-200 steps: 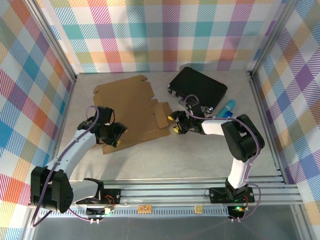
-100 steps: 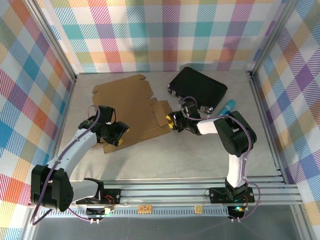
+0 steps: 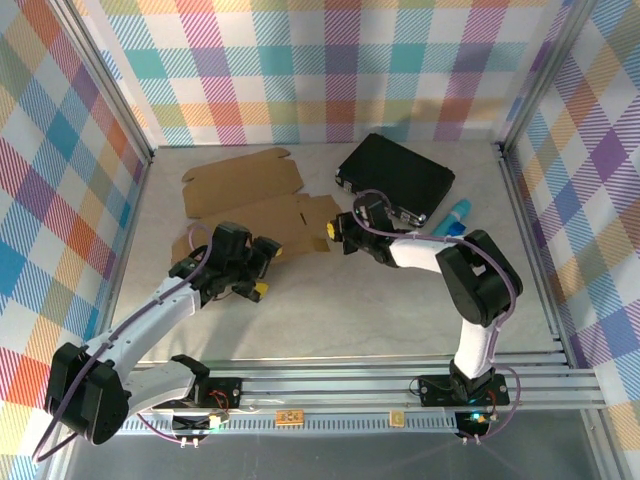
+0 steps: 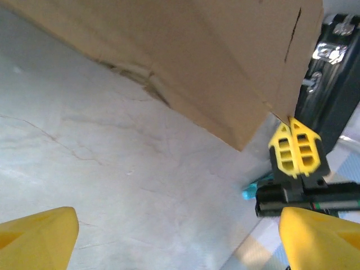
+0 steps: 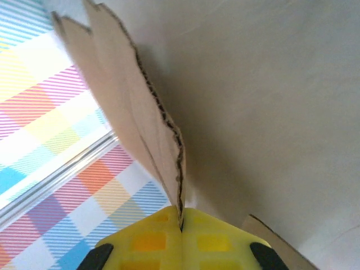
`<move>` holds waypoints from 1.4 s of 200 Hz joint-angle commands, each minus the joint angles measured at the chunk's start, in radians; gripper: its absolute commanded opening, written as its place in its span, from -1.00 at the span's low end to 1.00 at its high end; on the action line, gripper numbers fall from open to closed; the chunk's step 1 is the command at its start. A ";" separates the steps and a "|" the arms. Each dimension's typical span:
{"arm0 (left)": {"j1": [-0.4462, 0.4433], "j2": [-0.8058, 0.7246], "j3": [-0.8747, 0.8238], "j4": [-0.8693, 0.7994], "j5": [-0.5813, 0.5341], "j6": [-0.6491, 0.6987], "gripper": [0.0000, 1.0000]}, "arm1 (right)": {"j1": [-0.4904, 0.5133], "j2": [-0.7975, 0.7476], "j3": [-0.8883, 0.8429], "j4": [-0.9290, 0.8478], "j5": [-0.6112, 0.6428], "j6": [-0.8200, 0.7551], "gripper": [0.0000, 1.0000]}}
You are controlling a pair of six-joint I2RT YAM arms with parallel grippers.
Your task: Fold the paper box
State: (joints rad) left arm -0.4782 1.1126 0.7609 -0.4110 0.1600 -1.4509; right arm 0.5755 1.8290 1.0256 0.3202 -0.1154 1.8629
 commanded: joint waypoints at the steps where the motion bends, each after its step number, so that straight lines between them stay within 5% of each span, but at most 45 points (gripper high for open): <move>1: -0.022 0.004 -0.016 0.102 -0.129 -0.161 0.87 | 0.007 -0.060 0.036 -0.128 0.032 0.098 -1.00; 44: -0.022 0.013 -0.050 0.248 -0.295 -0.234 0.86 | 0.007 -0.095 0.068 -0.240 -0.009 0.127 -1.00; 65: -0.018 0.017 -0.060 0.288 -0.345 -0.206 0.71 | 0.007 -0.111 0.066 -0.260 -0.015 0.146 -1.00; 89: -0.017 0.013 -0.127 0.390 -0.378 -0.231 0.07 | 0.007 -0.126 0.078 -0.276 -0.023 0.153 -1.00; 108: -0.017 -0.010 -0.144 0.412 -0.412 -0.240 -0.81 | 0.009 -0.149 0.095 -0.327 -0.029 0.139 -1.00; 117: -0.016 -0.025 -0.123 0.379 -0.429 -0.228 -1.00 | 0.007 -0.168 0.108 -0.358 -0.024 0.116 -1.00; 140: -0.010 -0.055 0.002 0.221 -0.451 -0.159 -1.00 | 0.000 -0.242 0.179 -0.492 0.014 -0.052 -0.14; 160: -0.011 -0.066 0.159 0.068 -0.469 -0.062 -1.00 | -0.016 -0.317 0.272 -0.634 0.049 -0.257 0.20; 201: -0.049 -0.058 0.465 -0.167 -0.496 -0.010 -1.00 | -0.091 -0.500 0.331 -0.793 0.128 -0.556 0.35; 255: -0.177 0.059 0.959 -0.607 -0.552 -0.157 -1.00 | -0.197 -0.614 0.431 -0.898 0.234 -0.836 0.32; 280: -0.206 0.121 1.149 -0.672 -0.595 -0.198 -1.00 | -0.213 -0.624 0.481 -0.911 0.273 -0.912 0.31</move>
State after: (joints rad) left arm -0.6624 1.1954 1.7733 -0.9150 -0.3660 -1.5871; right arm 0.3744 1.2304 1.4456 -0.5404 0.0944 1.1042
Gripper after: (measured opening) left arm 0.045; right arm 0.658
